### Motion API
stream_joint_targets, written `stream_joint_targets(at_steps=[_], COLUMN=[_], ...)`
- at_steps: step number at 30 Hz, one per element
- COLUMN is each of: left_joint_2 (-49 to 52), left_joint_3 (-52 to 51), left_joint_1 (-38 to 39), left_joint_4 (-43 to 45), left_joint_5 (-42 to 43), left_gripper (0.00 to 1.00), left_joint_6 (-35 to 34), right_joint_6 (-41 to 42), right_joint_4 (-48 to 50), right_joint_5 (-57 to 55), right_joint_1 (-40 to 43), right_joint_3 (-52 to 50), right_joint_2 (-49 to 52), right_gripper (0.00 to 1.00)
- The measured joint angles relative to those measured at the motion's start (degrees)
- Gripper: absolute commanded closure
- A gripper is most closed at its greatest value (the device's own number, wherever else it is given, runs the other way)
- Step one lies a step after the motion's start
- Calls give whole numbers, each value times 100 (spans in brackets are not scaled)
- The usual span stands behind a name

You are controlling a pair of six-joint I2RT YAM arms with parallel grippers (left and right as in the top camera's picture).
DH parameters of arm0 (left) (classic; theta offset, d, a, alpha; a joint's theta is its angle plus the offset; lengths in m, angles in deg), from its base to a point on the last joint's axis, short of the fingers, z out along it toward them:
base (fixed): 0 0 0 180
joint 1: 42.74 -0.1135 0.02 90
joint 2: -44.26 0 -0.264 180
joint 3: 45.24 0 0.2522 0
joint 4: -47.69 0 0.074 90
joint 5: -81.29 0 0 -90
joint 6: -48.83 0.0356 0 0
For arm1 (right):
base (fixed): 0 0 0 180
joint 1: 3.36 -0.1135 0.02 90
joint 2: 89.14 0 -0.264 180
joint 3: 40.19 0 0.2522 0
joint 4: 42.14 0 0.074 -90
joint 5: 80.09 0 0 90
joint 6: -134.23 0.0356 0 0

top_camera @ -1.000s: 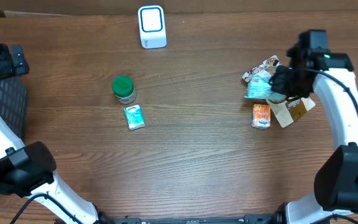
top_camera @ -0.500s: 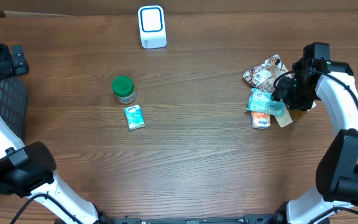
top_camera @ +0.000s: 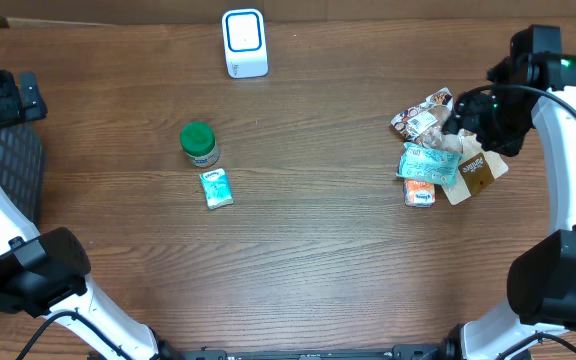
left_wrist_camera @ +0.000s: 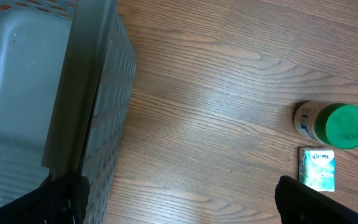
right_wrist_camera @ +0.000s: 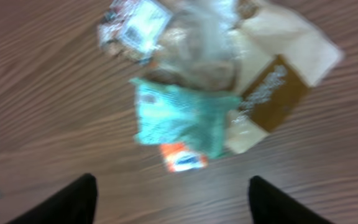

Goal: Scan the item barcode
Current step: 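Move the right gripper to the small Kleenex pack near the jar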

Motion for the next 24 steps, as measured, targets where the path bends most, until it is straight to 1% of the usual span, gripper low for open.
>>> stream_joint_targets(at_steps=[2,5,13,20,24], left_joint_2=[0,0,0,0,0], left_joint_3=[0,0,0,0,0], left_joint_1=[0,0,0,0,0], left_joint_4=[0,0,0,0,0], left_joint_5=[0,0,0,0,0], left_gripper=[0,0,0,1,0], left_joint_6=[0,-2,-2,0,0], right_joint_6=[24,-2,2,319,590], right_joint_4=[-28,26,555,1526,1816], right_joint_5=[387,914,1707,1858,1740], right_joint_1=[-109,-315,-855,-2002,-2704], right_joint_3=[46,46,46,9,-66], right_joint_2=[0,0,0,2,4], right_gripper=[0,0,0,0,0])
